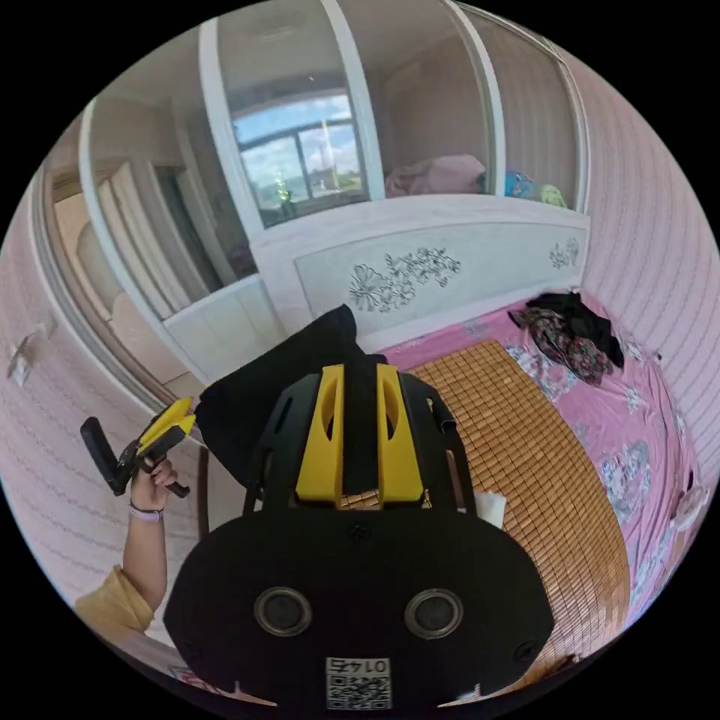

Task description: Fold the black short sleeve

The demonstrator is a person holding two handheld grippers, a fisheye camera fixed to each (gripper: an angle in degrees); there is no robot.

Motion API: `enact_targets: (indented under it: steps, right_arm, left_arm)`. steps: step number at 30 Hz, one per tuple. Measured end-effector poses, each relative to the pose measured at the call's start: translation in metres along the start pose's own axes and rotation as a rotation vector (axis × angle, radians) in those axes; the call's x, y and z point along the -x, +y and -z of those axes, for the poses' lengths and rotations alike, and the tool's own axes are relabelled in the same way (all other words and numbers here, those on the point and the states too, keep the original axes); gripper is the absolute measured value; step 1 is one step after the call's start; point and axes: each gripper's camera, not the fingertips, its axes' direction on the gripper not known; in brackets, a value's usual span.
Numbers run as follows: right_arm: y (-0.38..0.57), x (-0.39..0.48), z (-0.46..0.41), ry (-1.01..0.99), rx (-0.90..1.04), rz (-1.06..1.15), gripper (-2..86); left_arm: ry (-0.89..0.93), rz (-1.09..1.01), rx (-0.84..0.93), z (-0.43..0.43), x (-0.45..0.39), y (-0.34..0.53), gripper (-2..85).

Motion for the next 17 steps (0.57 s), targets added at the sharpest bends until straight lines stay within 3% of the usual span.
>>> enact_targets:
  steps: [4,10,12,17]
  right_arm:
    - [0.075,-0.014,-0.033,-0.01,0.063,0.076,8.1]
    - [0.426,-0.083,0.002,0.16,0.305,-0.076,3.7]
    - [0.577,-0.084,0.082,0.22,0.332,-0.238,0.3]
    - [0.808,-0.034,0.283,0.485,0.161,-0.761,-0.3]
  left_arm:
    - [-0.077,-0.051,0.034,-0.009,0.014,0.038,12.7]
    - [0.064,-0.254,0.217,-0.002,-0.066,0.162,6.5]
    - [0.157,-0.326,0.298,0.004,-0.122,0.197,1.9]
    - [0.434,-0.57,0.305,0.02,-0.272,0.214,-0.7]
